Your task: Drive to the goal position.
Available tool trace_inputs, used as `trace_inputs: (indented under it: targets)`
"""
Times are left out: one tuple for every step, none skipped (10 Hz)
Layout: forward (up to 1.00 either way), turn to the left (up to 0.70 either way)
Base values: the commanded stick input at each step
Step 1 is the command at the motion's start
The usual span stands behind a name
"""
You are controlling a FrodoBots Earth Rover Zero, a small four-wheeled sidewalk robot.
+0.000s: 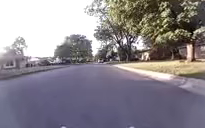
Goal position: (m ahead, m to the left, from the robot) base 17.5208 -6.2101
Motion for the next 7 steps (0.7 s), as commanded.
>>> trace_inputs:
  targets:
    - [1.00, 0.03]
    - [1.00, 0.03]
    - [1.00, 0.03]
    - [1.00, 0.03]
    - [1.00, 0.03]
    - [1.00, 0.03]
    - [1.00, 0.02]
